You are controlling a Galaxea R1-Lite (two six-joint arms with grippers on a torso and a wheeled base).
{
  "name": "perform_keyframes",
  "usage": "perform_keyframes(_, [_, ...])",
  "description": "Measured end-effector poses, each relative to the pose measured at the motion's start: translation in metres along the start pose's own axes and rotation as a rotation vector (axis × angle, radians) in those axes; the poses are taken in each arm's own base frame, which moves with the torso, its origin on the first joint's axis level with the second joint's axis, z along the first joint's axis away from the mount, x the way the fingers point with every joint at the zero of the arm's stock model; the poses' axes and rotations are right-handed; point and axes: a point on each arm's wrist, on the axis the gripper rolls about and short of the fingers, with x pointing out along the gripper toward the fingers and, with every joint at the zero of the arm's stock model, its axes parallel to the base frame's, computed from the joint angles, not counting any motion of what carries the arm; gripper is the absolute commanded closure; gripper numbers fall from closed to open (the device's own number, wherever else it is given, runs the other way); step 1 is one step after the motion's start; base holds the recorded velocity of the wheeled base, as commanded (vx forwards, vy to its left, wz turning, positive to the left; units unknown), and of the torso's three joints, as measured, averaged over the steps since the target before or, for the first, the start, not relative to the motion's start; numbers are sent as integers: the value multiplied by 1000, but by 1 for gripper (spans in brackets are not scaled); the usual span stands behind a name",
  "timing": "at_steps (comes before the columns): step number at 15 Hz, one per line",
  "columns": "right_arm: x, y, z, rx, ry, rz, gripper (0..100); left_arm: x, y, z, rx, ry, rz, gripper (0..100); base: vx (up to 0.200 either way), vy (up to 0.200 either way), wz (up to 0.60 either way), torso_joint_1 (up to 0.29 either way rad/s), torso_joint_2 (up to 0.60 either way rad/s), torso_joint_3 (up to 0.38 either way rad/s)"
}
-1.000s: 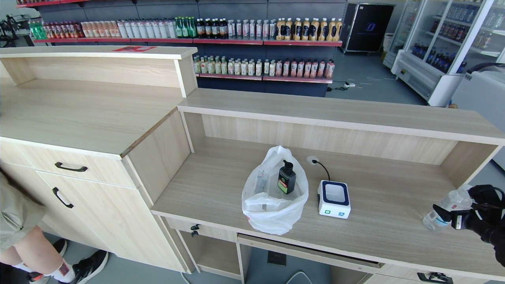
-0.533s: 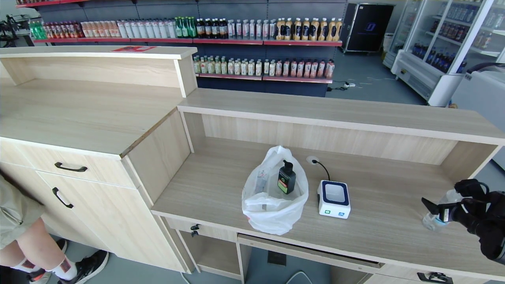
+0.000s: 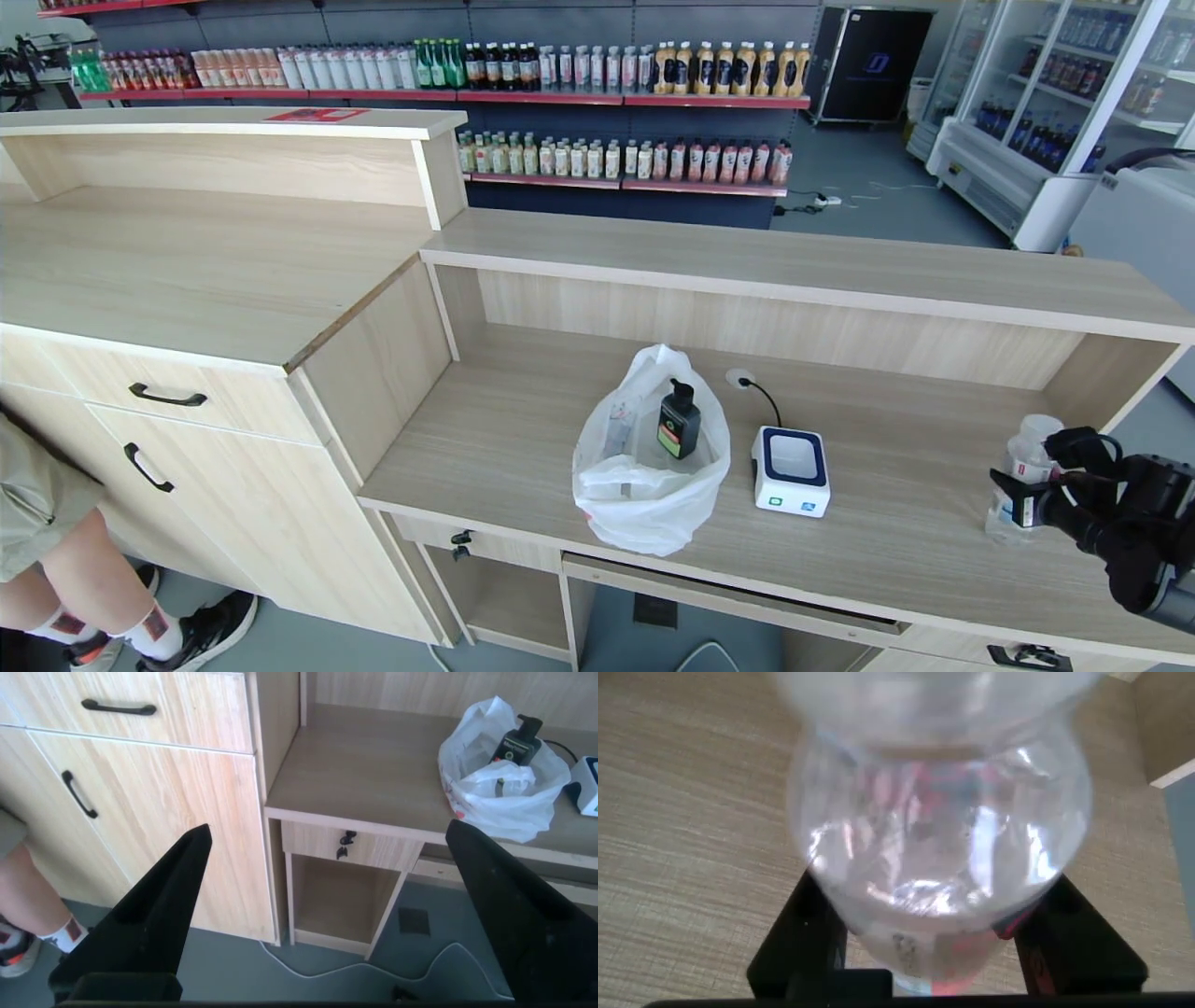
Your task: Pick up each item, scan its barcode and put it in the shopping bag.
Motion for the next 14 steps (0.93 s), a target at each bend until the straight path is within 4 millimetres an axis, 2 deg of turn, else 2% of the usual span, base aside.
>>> perform_keyframes(5, [10, -6, 5, -16, -37, -15, 100, 0, 0, 0, 0, 0, 0, 0, 0, 0, 0, 0, 0, 0])
perform_keyframes(10, [14, -1, 8, -3, -43, -2, 100, 0, 0, 0, 0, 0, 0, 0, 0, 0, 0, 0, 0, 0])
perform_keyframes(12, [12, 1, 20, 76, -57, 7, 100, 0, 0, 0, 0, 0, 0, 0, 0, 0, 0, 0, 0, 0])
perform_keyframes(14, [7, 5, 43, 180, -63, 32, 100, 0, 0, 0, 0, 0, 0, 0, 0, 0, 0, 0, 0, 0])
